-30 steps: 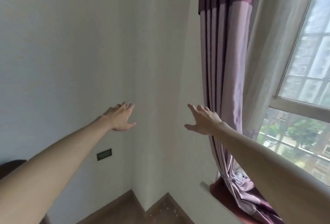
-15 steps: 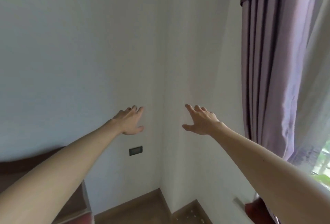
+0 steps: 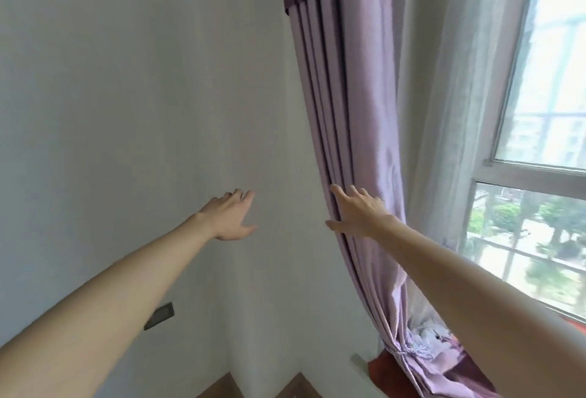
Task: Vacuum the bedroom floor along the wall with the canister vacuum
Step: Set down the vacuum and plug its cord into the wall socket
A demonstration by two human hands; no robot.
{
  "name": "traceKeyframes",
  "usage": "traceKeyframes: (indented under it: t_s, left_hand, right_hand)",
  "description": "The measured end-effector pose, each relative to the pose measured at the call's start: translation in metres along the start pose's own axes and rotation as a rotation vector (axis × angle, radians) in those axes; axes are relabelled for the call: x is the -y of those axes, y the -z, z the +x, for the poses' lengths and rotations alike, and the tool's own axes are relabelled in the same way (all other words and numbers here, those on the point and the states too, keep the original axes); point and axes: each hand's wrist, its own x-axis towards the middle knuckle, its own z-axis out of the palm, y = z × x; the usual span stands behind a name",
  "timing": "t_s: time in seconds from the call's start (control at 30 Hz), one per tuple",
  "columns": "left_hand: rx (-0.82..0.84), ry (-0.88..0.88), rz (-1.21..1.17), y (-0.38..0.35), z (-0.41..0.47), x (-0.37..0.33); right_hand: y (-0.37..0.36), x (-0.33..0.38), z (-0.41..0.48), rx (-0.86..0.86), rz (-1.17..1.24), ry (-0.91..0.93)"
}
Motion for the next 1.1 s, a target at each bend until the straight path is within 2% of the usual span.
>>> traceKeyframes:
  t_s: [0.07,0.27,0.53,0.7,0.83,0.97,1.1]
  left_hand:
    - [-0.043,-0.113,-0.007,0.010,0.034,-0.046]
    - [-0.120,-0.602,-0.078,0.037,0.102,-0.231]
    - [-0.147,-1.057,-0.233,0.050,0.112,-0.462]
    - [-0.198,-1.358,-0.284,0.061,0.093,-0.578]
    - [-0.171,-1.603,-0.343,0.074,0.060,-0.656]
    - [-0.131,-1.831,-0.394,0.072,0.009,-0.724]
    - [-0.134,-2.034,-0.396,0.066,-0.066,-0.769]
  right_hand:
    - [0.005,-0.052,-0.022,-0.005,-0.010,-0.083]
    - [0.023,-0.191,-0.129,0.007,-0.118,-0.392]
    - [0.054,-0.293,-0.314,0.104,-0.269,-0.870]
    - [0.072,-0.303,-0.414,0.170,-0.342,-1.175]
    - [0.088,-0.284,-0.478,0.196,-0.366,-1.402]
    - [0.089,-0.246,-0.533,0.225,-0.416,-1.597]
    - [0.076,-0.183,-0.587,0.380,-0.467,-1.740]
